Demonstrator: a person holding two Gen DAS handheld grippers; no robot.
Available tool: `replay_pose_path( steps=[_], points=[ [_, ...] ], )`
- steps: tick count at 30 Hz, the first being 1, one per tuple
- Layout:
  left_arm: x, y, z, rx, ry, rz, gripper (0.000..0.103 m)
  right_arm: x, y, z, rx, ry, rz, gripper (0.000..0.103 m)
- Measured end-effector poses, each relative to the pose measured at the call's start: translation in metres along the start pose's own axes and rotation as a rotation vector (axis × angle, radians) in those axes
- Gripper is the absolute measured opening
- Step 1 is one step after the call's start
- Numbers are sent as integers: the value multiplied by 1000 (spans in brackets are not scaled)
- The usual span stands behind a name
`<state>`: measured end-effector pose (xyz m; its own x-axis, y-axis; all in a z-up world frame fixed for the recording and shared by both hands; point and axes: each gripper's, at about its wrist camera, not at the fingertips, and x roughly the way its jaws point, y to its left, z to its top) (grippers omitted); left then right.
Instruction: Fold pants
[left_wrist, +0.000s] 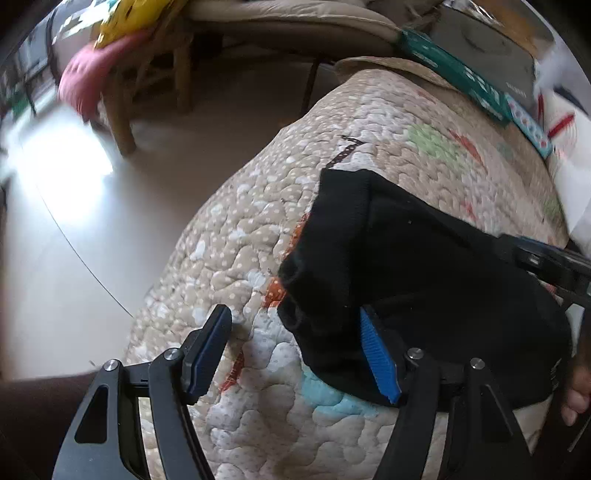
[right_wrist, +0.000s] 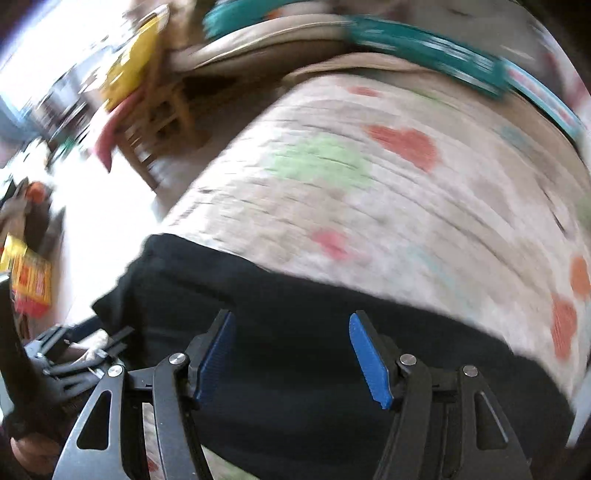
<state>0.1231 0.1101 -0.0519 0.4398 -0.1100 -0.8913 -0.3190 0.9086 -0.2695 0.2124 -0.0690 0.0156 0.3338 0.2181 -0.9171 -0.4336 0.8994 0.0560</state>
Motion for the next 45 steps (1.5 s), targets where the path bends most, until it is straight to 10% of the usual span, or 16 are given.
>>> replay_pose_path(
  steps=[9, 23, 31, 45],
  points=[
    [2, 4, -1, -24, 14, -16, 72, 59, 84, 53, -272, 117, 96, 72],
    [2, 3, 0, -26, 13, -4, 73, 87, 114, 51, -360, 171, 138, 81],
    [3, 5, 0, -40, 16, -22, 73, 83, 123, 44, -392, 178, 162, 35],
    [3, 13, 4, -41, -9, -60, 77, 54, 98, 49, -304, 138, 247, 24]
  ],
)
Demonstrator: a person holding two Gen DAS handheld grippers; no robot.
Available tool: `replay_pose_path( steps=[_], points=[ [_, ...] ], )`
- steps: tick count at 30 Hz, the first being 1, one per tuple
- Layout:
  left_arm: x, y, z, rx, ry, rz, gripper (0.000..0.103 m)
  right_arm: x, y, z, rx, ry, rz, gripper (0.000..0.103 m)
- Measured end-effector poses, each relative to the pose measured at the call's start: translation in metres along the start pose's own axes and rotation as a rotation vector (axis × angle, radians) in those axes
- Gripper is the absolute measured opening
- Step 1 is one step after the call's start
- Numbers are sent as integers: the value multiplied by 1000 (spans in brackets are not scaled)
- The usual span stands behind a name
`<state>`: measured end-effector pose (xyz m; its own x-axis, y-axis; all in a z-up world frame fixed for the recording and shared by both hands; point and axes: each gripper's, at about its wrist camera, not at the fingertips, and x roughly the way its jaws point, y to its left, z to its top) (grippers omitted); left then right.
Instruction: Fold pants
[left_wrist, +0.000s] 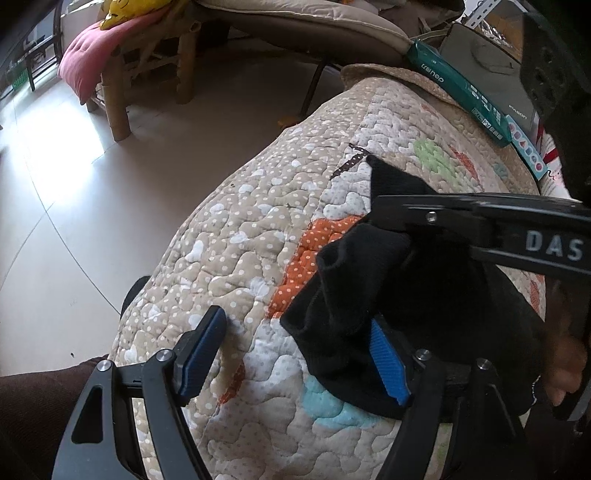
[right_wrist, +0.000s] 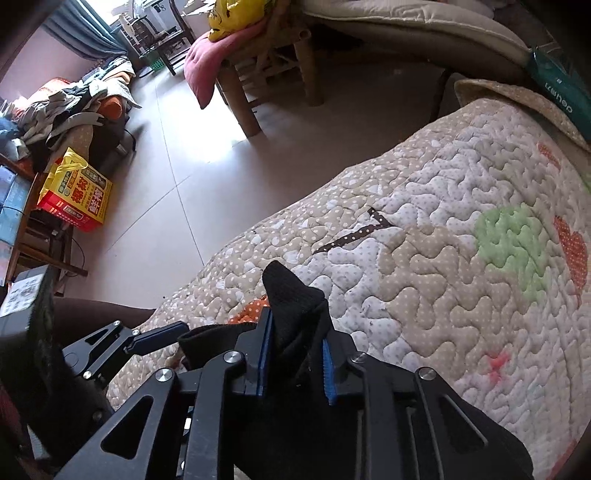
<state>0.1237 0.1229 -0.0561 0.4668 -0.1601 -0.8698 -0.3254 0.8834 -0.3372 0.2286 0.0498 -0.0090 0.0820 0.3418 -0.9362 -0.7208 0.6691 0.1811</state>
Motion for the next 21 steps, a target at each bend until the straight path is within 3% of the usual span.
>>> replay_pose_path(
  steps=[4, 5, 6, 7, 8, 11, 21],
  points=[
    [2, -5, -1, 27, -5, -6, 73, -8, 1, -3, -2, -19, 9, 23],
    [1, -7, -1, 33, -6, -31, 53, -9, 2, -4, -2, -24, 9, 23],
    [-3, -9, 0, 41, -13, -49, 46, -11, 1, -5, 1, -28, 10, 22],
    [-5, -11, 0, 50, -24, -65, 32, -13, 1, -6, 4, -33, 12, 22],
    [-6, -13, 1, 54, -9, -135, 15, -15, 1, -6, 7, -40, 15, 22],
    [-9, -17, 1, 66, -23, -126, 15, -21, 0, -9, 11, -55, 18, 22],
    [-19, -13, 4, -1, -8, -216, 15, -41, 4, -17, 16, -95, -1, 21]
  ],
)
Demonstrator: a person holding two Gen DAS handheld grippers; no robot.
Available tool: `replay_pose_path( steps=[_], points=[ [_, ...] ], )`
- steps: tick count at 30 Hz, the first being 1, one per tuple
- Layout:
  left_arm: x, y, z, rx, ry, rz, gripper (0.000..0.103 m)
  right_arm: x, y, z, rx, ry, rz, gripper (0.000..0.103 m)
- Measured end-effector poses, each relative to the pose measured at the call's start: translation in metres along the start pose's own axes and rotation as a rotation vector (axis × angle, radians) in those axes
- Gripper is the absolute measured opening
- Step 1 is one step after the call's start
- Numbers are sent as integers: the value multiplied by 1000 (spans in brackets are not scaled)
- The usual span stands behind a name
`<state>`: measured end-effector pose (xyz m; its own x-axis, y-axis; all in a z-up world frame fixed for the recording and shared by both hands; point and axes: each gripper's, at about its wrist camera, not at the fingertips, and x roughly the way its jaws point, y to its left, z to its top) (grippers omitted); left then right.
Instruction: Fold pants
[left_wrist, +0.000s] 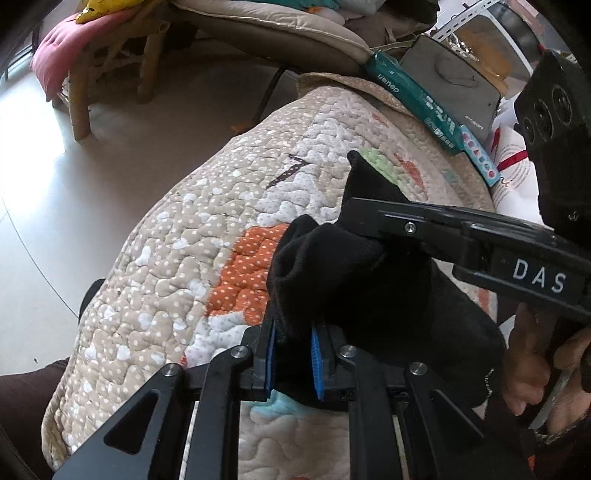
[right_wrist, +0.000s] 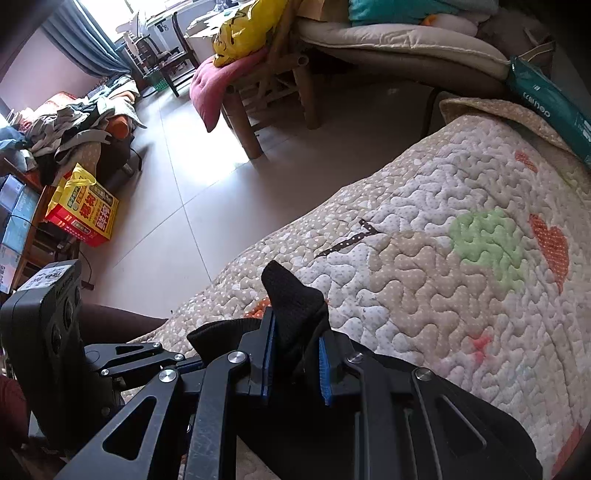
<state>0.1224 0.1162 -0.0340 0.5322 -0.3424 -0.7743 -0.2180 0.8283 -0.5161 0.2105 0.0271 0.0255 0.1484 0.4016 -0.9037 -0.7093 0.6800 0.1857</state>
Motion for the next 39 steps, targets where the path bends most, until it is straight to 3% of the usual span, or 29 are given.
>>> replay_pose_path(
  steps=[3, 6, 15, 24, 33, 36, 39],
  points=[
    [-5, -7, -1, 12, -7, -12, 15, -11, 0, -3, 6, -23, -6, 21],
    [-11, -20, -1, -5, 7, -70, 15, -25, -2, -8, 20, -53, -16, 21],
    [-5, -90, -9, 118, 8, -108, 14, -75, -35, -38, 95, -121, -70, 21],
    [21, -160, -40, 215, 86, -134, 14, -113, -91, -107, 234, -155, -111, 21],
    [50, -213, -70, 307, 140, -105, 15, -123, -145, -171, 368, -142, -150, 21],
    [58, -227, -80, 353, 147, -83, 20, -121, -165, -193, 441, -140, -160, 28],
    [52, -233, -90, 366, 184, -130, 31, -125, -184, -212, 528, -152, -184, 42]
  ],
)
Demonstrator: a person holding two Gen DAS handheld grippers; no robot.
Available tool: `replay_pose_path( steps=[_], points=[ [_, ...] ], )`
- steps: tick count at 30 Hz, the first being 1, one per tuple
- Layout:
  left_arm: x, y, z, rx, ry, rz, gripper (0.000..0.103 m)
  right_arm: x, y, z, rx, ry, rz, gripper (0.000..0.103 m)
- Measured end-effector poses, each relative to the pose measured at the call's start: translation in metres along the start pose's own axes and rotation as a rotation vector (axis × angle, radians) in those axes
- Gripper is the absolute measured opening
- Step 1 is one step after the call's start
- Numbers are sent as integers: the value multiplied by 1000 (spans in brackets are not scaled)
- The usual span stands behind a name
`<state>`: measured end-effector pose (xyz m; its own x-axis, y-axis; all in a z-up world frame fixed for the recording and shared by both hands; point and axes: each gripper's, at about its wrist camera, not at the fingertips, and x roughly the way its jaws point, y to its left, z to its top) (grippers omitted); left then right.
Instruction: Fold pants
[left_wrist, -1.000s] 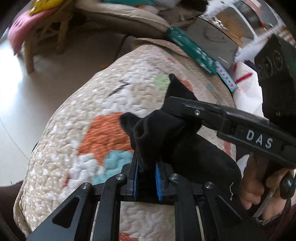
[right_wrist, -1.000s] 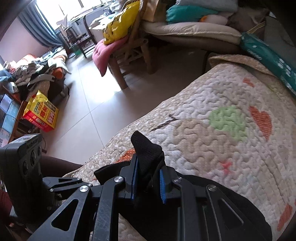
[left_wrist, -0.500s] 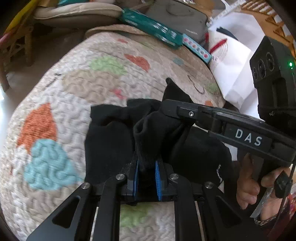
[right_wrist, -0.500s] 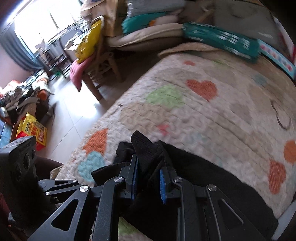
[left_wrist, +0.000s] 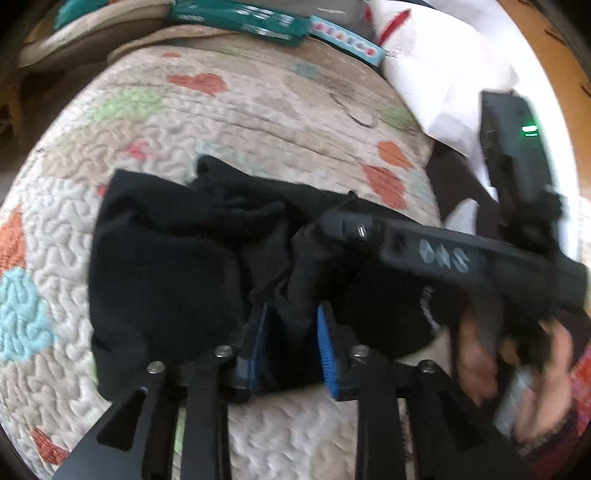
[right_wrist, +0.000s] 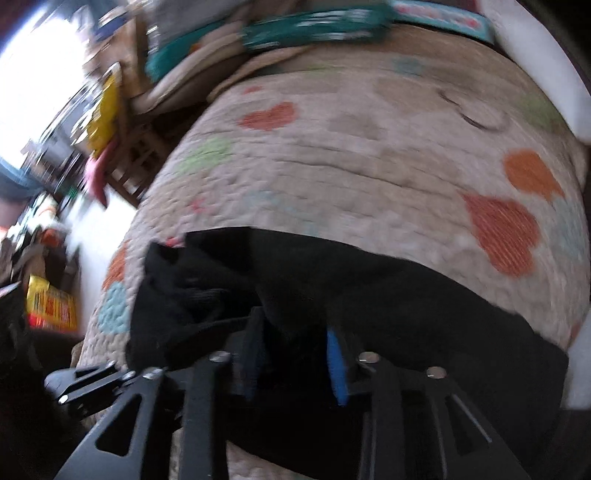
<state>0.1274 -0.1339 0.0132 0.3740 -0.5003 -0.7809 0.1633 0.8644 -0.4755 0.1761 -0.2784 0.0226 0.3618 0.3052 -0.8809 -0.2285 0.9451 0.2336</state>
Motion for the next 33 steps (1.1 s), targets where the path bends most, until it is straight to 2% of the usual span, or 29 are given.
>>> replay_pose_path(
  steps=[3, 5, 6, 9, 10, 13, 15, 17, 18, 19, 21, 23, 25, 27, 28, 30, 31, 32, 33],
  points=[
    [-20, -6, -9, 40, 7, -58, 38, -17, -30, -1, 117, -68, -28, 52],
    [-41, -1, -16, 61, -2, -101, 43, -35, -41, -2, 184, -134, -85, 53],
    [-48, 1, -18, 66, -10, -100, 46, -43, -42, -2, 200, -160, -83, 54],
    [-73, 24, -21, 60, -74, -59, 47, -58, -21, -5, 183, -206, -12, 48],
    [-79, 35, -21, 46, -96, -30, 48, -61, -13, -5, 161, -214, -6, 45],
    [-86, 65, -21, 4, -137, 49, 48, -53, 32, -6, 60, -211, -24, 45],
    [-87, 84, -19, -33, -158, 82, 48, -39, 56, -8, 24, -172, -142, 47],
    [-86, 99, -16, -62, -163, 95, 48, -25, 65, -18, 23, -146, -253, 57],
    [-84, 104, -13, -70, -161, 100, 48, -16, 66, -24, 31, -122, -289, 59],
    [-82, 106, -9, -69, -159, 103, 48, -8, 63, -31, 46, -87, -284, 48],
    [-78, 109, 0, -51, -162, 114, 48, 3, 47, -45, 129, -10, -250, 7],
    [-75, 111, 7, -40, -166, 113, 48, 0, 24, -62, 254, 13, -233, 7],
    [-73, 116, 12, -38, -168, 101, 48, -2, -1, -83, 364, 40, -258, 7],
    [-72, 121, 13, -43, -170, 92, 48, -7, -18, -101, 452, 45, -215, 7],
    [-71, 124, 12, -49, -170, 85, 48, -11, -19, -104, 463, 44, -222, 13],
    [-69, 131, 8, -61, -164, 72, 48, -24, -9, -106, 434, 32, -324, 22],
    [-66, 133, 6, -64, -155, 64, 48, -32, -2, -104, 409, 2, -369, 23],
    [-64, 135, 4, -63, -146, 61, 48, -41, 5, -102, 382, -42, -383, 23],
    [-59, 137, 2, -63, -132, 59, 48, -50, 11, -97, 360, -90, -356, 23]
  ],
)
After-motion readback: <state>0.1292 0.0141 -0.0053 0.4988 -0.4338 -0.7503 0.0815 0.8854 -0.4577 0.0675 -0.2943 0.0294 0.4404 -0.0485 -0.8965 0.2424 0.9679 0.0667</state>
